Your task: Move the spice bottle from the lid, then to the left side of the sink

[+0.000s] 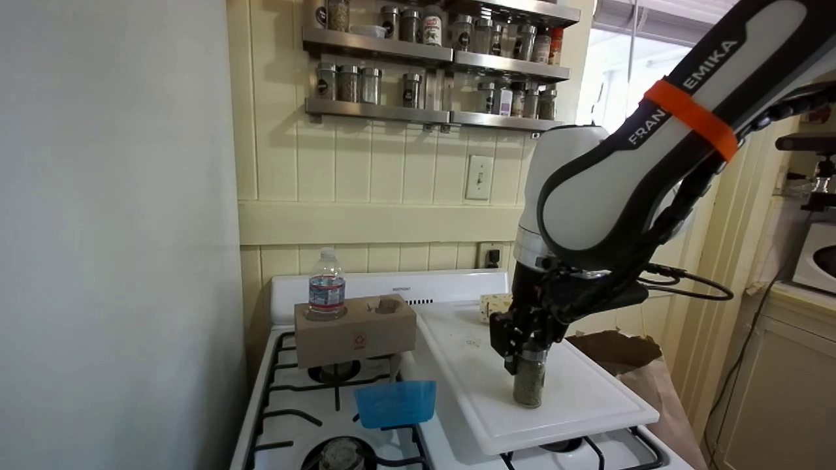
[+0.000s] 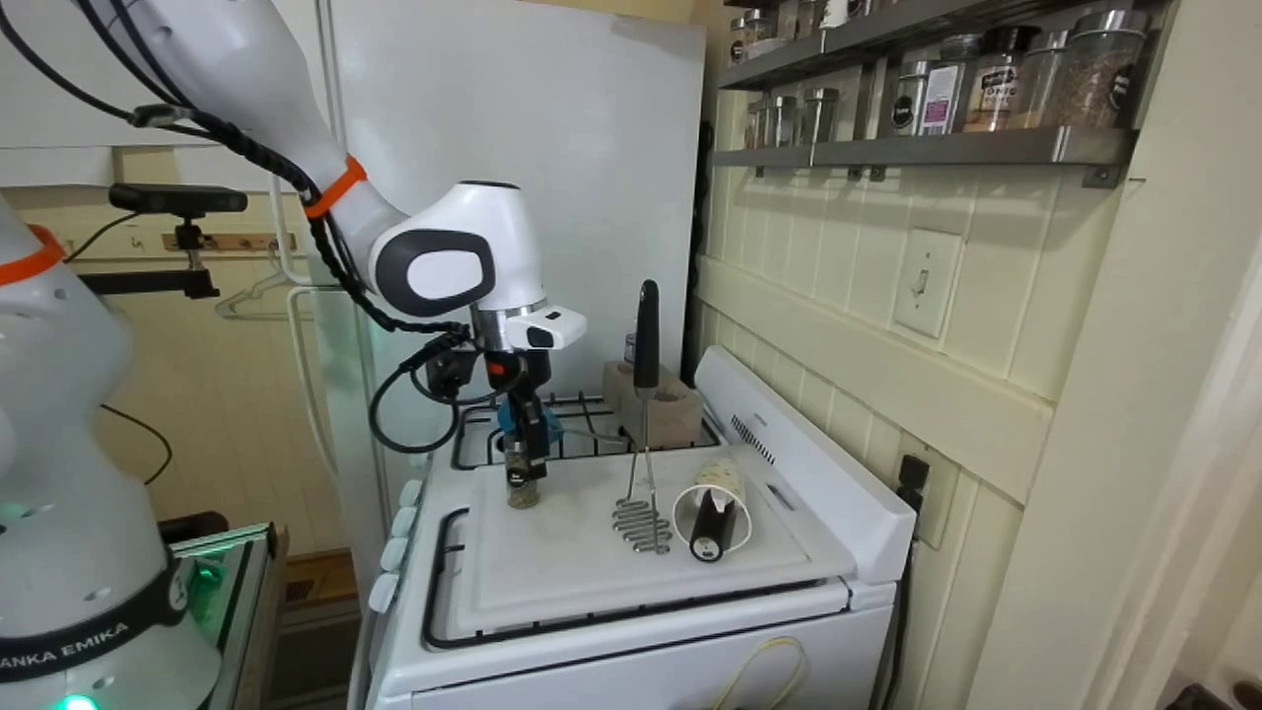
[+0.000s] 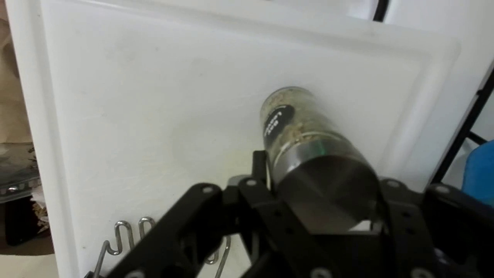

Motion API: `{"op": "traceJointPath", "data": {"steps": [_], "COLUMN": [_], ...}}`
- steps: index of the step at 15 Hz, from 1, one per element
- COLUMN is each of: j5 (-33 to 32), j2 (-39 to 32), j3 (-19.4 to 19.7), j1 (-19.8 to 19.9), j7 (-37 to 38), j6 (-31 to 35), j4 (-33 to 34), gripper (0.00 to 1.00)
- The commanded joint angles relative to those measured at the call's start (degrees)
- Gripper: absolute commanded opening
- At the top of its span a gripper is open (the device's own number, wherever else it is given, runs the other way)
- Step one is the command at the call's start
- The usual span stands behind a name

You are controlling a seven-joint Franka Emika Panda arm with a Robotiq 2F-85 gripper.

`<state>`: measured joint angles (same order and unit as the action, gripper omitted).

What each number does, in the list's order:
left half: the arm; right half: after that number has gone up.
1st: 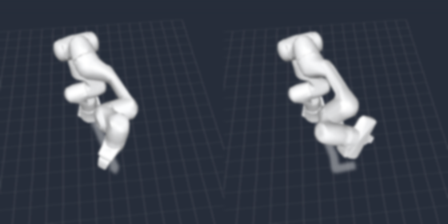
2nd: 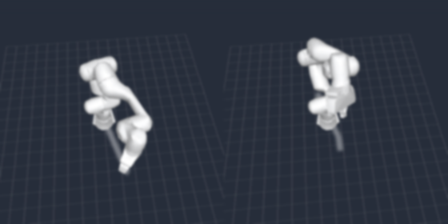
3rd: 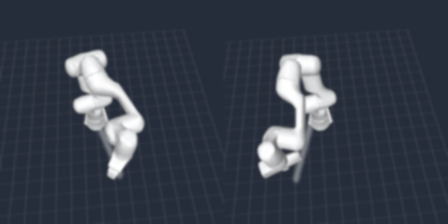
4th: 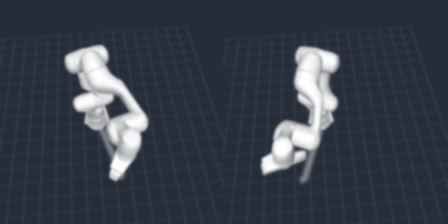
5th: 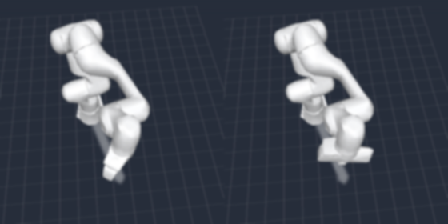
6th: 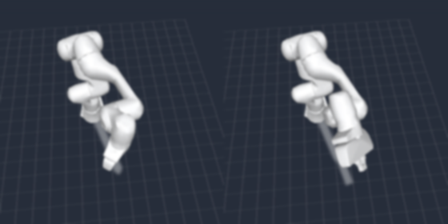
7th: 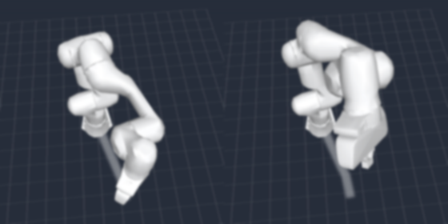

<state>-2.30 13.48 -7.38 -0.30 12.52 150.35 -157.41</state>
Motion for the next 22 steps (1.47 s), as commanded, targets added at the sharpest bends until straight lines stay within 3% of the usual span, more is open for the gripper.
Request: {"op": "traceJointPath", "data": {"steps": [1, 5, 10, 11, 12, 14, 16, 20, 22], "j5": [-3.13, -2.97, -2.02, -2.07, -1.97, -2.15, -1.88, -2.41, -1.59], "j2": [1.1, 1.94, 2.08, 1.87, 2.62, 1.5, 2.01, 2.92, 3.32], "j3": [-0.71, -0.3, -0.16, -0.19, -0.21, -0.43, -0.49, -0.66, -0.47], "j1": [0.93, 0.59, 0.22, 0.3, 0.2, 0.19, -0.13, -0.14, -0.78], "j7": [4.28, 4.9, 4.98, 5.21, 5.33, 5.82, 5.54, 5.96, 4.62], "j6": [-3.32, -7.16, -5.17, -5.05, -4.49, -5.56, -7.35, -4.38, -4.05], "j4": [0.04, 0.07, 0.2, 0.32, -0.98, 0.33, 0.31, -0.93, -0.36], "gripper": [0.74, 0.99, 1.0, 0.97, 0.75, 0.73, 0.56, 0.24, 0.23]}}
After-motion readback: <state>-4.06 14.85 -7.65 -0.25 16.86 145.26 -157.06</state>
